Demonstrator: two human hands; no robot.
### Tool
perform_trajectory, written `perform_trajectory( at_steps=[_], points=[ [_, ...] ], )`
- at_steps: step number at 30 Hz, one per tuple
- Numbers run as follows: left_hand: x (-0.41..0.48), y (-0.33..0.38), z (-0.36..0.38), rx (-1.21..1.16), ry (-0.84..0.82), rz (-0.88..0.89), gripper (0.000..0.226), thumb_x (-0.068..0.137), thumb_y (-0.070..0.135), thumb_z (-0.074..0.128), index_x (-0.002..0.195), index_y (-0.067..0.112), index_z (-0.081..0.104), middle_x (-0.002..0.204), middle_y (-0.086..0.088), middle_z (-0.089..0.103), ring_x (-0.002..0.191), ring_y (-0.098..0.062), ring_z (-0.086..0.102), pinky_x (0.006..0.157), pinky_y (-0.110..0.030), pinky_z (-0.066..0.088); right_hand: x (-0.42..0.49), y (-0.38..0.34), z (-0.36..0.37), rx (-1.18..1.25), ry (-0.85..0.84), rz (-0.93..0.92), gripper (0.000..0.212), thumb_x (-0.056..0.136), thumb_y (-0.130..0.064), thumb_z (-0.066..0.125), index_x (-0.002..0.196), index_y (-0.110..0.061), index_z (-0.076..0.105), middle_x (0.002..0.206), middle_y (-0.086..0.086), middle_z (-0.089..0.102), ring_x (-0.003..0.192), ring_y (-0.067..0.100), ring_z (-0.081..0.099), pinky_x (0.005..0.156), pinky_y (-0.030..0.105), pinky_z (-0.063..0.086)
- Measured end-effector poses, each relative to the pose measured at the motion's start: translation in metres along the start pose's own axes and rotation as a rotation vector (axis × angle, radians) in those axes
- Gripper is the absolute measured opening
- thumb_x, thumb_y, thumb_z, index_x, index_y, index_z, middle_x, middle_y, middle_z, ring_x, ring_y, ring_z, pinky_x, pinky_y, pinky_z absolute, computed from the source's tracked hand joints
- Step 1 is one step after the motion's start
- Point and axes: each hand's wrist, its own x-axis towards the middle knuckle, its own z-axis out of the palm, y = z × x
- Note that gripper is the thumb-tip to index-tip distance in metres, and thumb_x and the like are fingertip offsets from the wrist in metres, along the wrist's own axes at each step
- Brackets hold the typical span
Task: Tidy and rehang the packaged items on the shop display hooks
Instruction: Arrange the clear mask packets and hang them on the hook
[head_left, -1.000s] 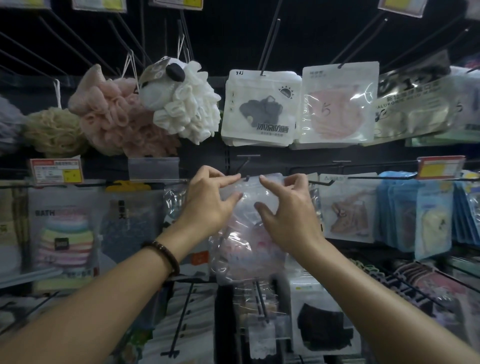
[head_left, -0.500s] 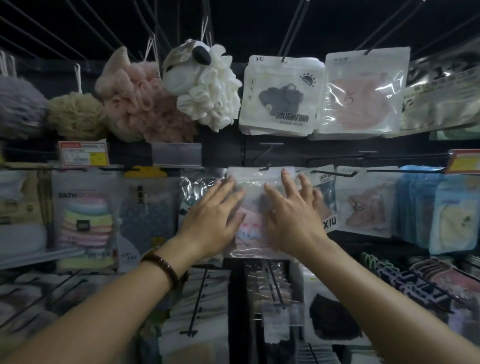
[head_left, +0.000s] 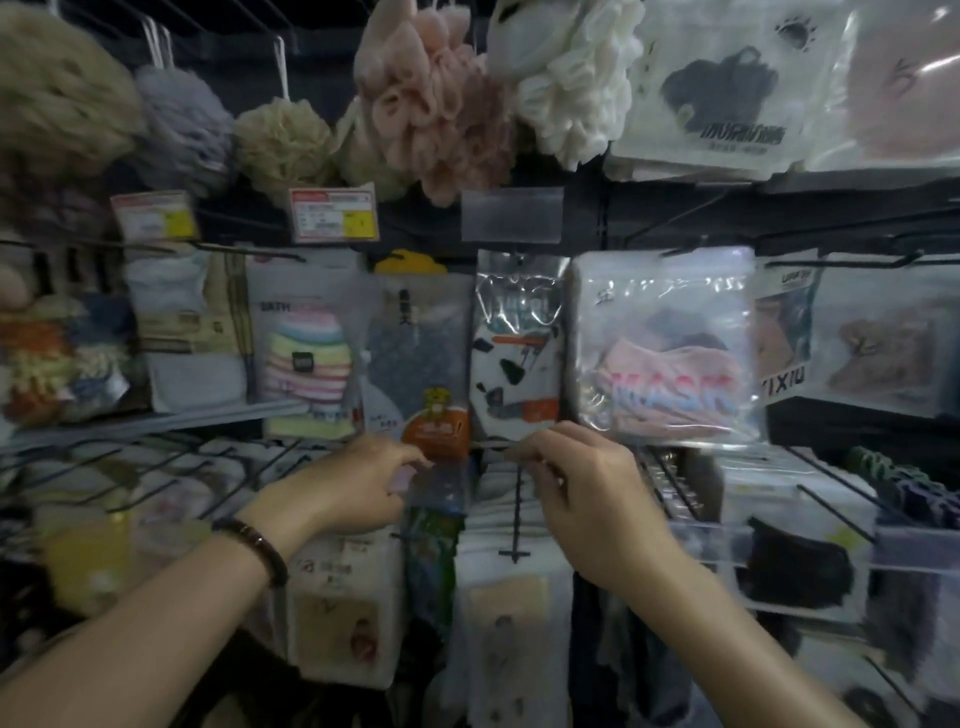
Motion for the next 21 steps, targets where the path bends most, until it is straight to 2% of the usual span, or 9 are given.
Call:
perform_trajectory(
  at_steps=[3,6,8,10,12,14,16,19,21],
  points=[
    [0.001,-0.024,0.005,-0.105,-0.118,-0.026,0.070,0.091,0.023,0.065,0.153,0.050,0.050,0.154,0.019,0.054,0.142,-0.007,0.054,0.113,-0.034,0.054,-0.013,-0.002,0.019,0.041,-0.108,0.153,0.030,0.102,-0.007,0.063,0.113,-0.031,0.077,0.111,-0.017,0.066,0.095,0.003,0.065,0.080,0.022,0.055],
    [0.001,-0.028,0.007,-0.056,-0.127,0.013,0.076,0.094,0.021,0.068,0.158,0.052,0.042,0.157,0.013,0.054,0.142,-0.013,0.053,0.109,-0.028,0.050,-0.021,-0.008,0.028,0.100,-0.072,0.239,0.028,0.101,-0.005,0.066,0.107,-0.030,0.079,0.107,-0.020,0.066,0.094,0.000,0.064,0.076,0.010,0.050],
    [0.001,-0.028,0.010,-0.058,-0.056,0.011,0.062,0.103,0.024,0.065,0.158,0.046,0.046,0.157,0.009,0.054,0.142,-0.017,0.053,0.104,-0.026,0.044,-0.025,-0.013,0.030,0.139,-0.035,0.264,0.028,0.099,-0.005,0.068,0.104,-0.029,0.080,0.107,-0.021,0.068,0.095,0.001,0.066,0.074,0.010,0.052],
    [0.001,-0.027,0.011,-0.076,-0.001,-0.007,0.050,0.110,0.023,0.055,0.152,0.049,0.054,0.156,0.007,0.056,0.144,-0.022,0.053,0.107,-0.031,0.045,-0.027,-0.016,0.032,0.154,-0.020,0.286,0.030,0.097,-0.004,0.069,0.102,-0.032,0.080,0.104,-0.023,0.069,0.098,0.000,0.067,0.076,0.012,0.053],
    [0.000,-0.028,0.007,-0.084,0.050,0.004,0.043,0.112,0.025,0.049,0.134,0.059,0.064,0.137,0.013,0.064,0.127,-0.021,0.063,0.095,-0.032,0.051,-0.029,-0.020,0.034,0.157,-0.023,0.310,0.032,0.096,-0.004,0.069,0.100,-0.035,0.079,0.101,-0.023,0.070,0.099,-0.001,0.067,0.077,0.014,0.054],
    [-0.005,-0.032,-0.001,-0.091,0.100,0.006,0.037,0.112,0.027,0.048,0.114,0.059,0.068,0.116,0.011,0.072,0.103,-0.018,0.068,0.079,-0.033,0.053,-0.028,-0.025,0.034,0.171,-0.030,0.337,0.032,0.097,-0.006,0.069,0.099,-0.037,0.078,0.099,-0.024,0.071,0.099,-0.003,0.067,0.078,0.016,0.056],
    [-0.012,-0.033,-0.010,-0.122,0.173,0.001,0.033,0.112,0.031,0.047,0.117,0.055,0.069,0.110,0.010,0.075,0.095,-0.014,0.069,0.080,-0.037,0.059,-0.025,-0.030,0.034,0.206,-0.022,0.375,0.030,0.098,-0.010,0.068,0.099,-0.038,0.077,0.098,-0.025,0.072,0.097,-0.005,0.067,0.075,0.016,0.056],
    [-0.023,-0.023,-0.026,-0.172,0.280,0.017,0.030,0.112,0.039,0.045,0.127,0.052,0.067,0.115,0.009,0.076,0.098,-0.013,0.069,0.088,-0.040,0.060,-0.017,-0.035,0.034,0.248,0.008,0.425,0.020,0.100,-0.017,0.069,0.102,-0.034,0.080,0.094,-0.020,0.074,0.092,-0.003,0.068,0.072,0.015,0.052],
    [-0.027,-0.013,-0.034,-0.199,0.341,0.020,0.033,0.113,0.035,0.047,0.139,0.035,0.067,0.124,0.004,0.075,0.107,-0.017,0.069,0.087,-0.034,0.054,-0.012,-0.040,0.036,0.292,0.020,0.451,0.016,0.100,-0.020,0.070,0.103,-0.032,0.080,0.089,-0.016,0.075,0.087,0.000,0.070,0.070,0.017,0.053]
  ],
)
